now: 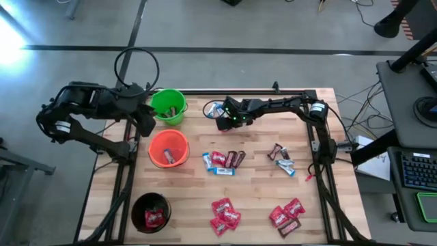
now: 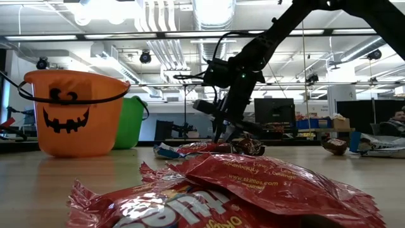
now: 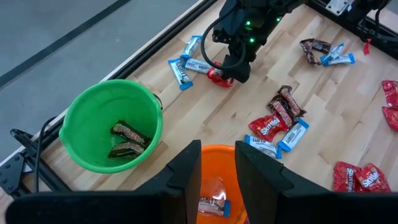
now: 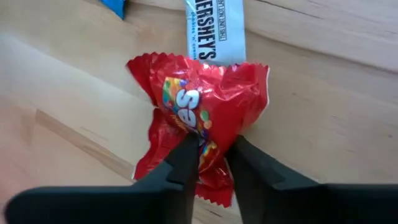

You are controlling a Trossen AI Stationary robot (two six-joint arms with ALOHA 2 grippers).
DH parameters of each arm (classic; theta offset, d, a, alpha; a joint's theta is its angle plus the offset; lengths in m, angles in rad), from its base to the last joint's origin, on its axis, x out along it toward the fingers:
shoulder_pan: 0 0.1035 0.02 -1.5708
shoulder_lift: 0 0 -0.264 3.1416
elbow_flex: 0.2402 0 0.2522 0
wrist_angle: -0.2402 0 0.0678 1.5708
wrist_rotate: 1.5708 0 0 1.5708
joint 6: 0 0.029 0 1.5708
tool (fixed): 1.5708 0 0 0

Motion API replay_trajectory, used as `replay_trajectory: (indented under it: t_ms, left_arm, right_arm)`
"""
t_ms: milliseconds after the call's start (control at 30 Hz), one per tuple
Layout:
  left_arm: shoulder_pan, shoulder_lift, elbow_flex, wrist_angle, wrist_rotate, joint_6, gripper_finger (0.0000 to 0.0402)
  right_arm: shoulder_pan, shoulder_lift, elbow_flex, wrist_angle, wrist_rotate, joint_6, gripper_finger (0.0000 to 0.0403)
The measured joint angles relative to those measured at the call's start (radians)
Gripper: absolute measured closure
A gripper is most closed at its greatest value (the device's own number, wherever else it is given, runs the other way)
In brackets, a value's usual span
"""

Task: Organize candy in baskets
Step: Put the red candy into the black bucket

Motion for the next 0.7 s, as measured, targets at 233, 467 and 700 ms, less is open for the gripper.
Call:
replay_trajectory:
  t_ms: [233,467,700]
  left_arm:
    - [0.0,0.0,0.0,0.0,-0.001,-0.003,0.0322]
    - [0.0,-0.001,0.0,0.0,-0.003,-0.004,0.0322]
    - [0.0,0.002,-0.006,0.0,-0.001,-0.003,0.0322]
  right_arm:
    - [0.019,-0.041,-0.004,-0.053,-0.056,-0.064,0.039]
    - [0.032,-0.134,-0.005,-0.093,-0.048,-0.103,0.0394]
    - [0.081,-0.25,-0.005,-0.089,-0.05,-0.108,0.0394]
